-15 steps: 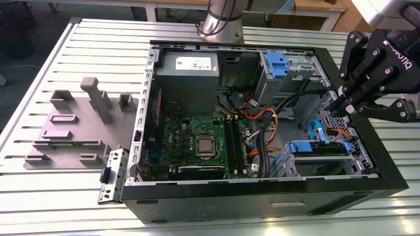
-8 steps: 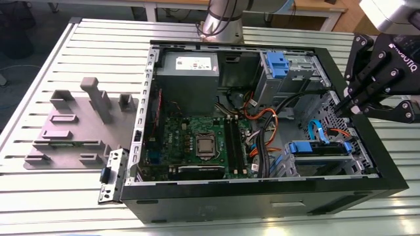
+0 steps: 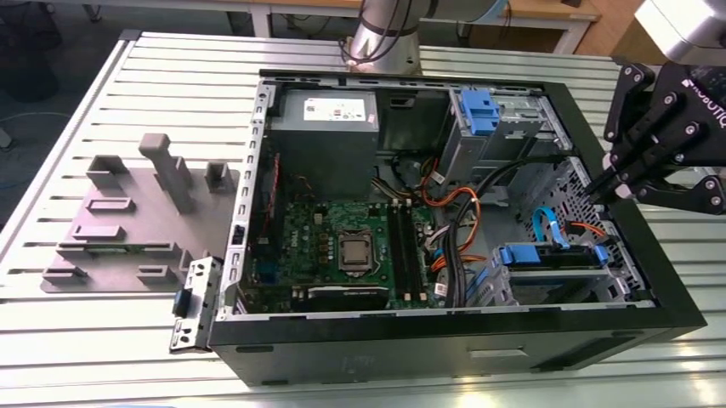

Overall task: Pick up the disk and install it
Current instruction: 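Insert the second disk wire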

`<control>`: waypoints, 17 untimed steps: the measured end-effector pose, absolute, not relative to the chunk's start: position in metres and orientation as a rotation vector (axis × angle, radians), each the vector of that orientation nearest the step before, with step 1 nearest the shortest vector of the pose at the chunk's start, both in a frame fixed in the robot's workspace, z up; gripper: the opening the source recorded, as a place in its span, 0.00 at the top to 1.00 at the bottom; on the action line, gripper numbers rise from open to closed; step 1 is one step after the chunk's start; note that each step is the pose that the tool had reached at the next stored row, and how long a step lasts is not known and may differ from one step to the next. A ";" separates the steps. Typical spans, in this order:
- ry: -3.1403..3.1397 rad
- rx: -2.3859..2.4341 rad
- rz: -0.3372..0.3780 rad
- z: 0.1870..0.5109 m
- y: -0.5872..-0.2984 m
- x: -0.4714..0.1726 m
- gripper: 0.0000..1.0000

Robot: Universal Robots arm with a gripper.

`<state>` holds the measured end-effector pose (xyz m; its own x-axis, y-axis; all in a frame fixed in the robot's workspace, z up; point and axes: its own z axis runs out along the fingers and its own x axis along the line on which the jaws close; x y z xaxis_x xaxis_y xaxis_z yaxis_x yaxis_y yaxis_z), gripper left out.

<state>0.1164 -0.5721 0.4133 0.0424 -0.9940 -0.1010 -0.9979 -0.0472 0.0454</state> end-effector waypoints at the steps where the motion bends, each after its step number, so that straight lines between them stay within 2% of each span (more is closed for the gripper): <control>1: 2.142 -2.241 0.163 0.413 -0.572 0.117 0.84; 17: 2.142 -2.241 0.162 0.409 -0.574 0.122 0.84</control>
<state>0.1215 -0.5736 0.4087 0.0427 -0.9939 -0.1012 -0.9978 -0.0475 0.0453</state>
